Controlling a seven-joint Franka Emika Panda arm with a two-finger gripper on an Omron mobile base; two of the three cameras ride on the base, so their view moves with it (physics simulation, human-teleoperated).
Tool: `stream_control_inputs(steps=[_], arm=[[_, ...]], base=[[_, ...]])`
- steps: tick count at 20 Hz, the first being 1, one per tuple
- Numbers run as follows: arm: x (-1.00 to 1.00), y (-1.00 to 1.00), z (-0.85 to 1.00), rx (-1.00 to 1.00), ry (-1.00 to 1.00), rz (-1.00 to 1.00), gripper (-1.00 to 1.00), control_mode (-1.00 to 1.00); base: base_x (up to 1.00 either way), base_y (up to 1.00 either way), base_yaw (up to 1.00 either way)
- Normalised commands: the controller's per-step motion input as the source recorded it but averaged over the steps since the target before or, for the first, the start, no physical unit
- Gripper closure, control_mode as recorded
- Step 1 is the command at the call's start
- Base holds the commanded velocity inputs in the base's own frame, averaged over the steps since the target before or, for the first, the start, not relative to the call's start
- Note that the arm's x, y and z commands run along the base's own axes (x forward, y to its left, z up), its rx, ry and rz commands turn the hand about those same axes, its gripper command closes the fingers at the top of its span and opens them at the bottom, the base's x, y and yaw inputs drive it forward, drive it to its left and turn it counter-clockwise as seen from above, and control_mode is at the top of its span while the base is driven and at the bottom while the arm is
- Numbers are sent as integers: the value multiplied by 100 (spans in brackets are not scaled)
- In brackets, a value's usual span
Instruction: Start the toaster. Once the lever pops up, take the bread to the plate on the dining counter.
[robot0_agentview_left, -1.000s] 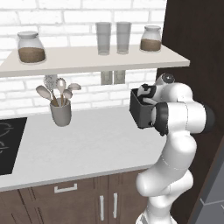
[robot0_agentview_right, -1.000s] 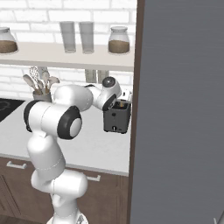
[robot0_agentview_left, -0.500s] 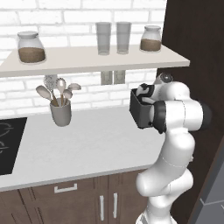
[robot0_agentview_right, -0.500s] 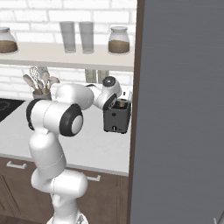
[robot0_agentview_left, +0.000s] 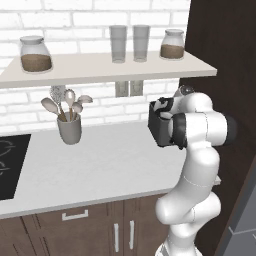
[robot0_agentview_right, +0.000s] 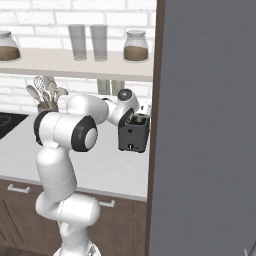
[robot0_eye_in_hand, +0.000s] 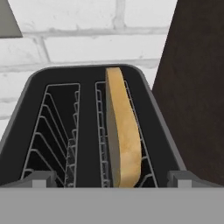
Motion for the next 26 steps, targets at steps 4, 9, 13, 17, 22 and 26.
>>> stream_control_inputs(steps=[4, 9, 13, 17, 22, 26], arm=[[15, 0, -13, -1, 0, 0, -100, -100], [18, 0, -9, -1, 0, 0, -100, -100], [16, 0, -8, 0, 0, 0, 100, -100], [10, 0, -6, 0, 0, 0, 100, -100], [1, -8, 0, 0, -2, 0, 100, -100], [0, -13, 1, 0, -10, 0, 100, -100]], base=[[0, 0, 0], [0, 0, 0], [0, 0, 0], [0, 0, 0], [0, 0, 0], [0, 0, 0]])
